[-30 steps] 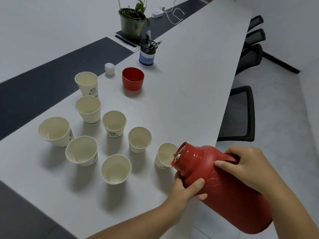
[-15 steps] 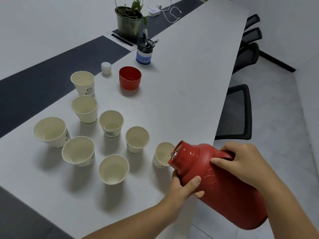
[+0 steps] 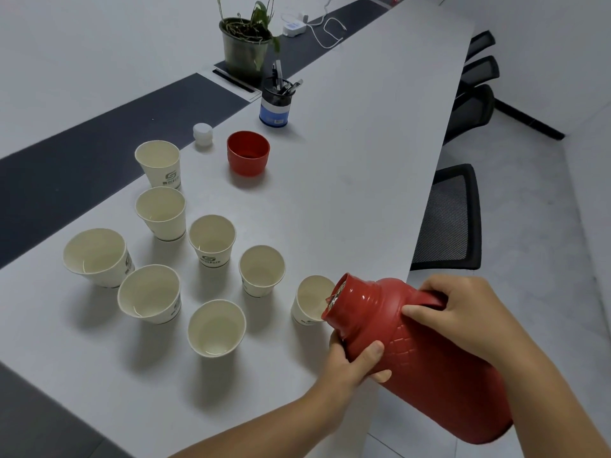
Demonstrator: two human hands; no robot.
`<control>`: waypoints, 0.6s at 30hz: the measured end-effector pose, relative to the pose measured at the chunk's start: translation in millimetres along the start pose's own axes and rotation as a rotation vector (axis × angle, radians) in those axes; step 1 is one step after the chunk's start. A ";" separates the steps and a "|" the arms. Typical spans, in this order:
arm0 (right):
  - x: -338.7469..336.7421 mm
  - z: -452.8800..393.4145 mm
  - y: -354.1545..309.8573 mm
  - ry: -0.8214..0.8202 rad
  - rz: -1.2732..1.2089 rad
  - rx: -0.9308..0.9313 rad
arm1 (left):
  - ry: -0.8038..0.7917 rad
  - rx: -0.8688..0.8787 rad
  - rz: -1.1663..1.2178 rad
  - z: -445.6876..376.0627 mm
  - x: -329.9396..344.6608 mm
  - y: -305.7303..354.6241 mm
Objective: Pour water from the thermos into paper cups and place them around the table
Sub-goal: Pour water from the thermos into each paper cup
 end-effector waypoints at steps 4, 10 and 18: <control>-0.2 -0.1 0.1 0.002 0.007 -0.006 | 0.002 0.002 -0.005 -0.1 0.3 0.6; 0.2 -1.4 0.4 0.000 0.006 -0.012 | -0.004 -0.013 0.003 0.1 0.2 0.9; -0.2 -0.1 1.5 -0.007 0.005 -0.011 | -0.009 -0.009 -0.012 -1.9 -0.8 -3.0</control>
Point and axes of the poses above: each hand's wrist, its own z-axis away from the middle knuckle, its own x-axis out of the palm, y = z × x, the point moved 2 cm from there along -z, towards the middle knuckle, and after that the axes turned 10 degrees about z, right-handed, at the moved point
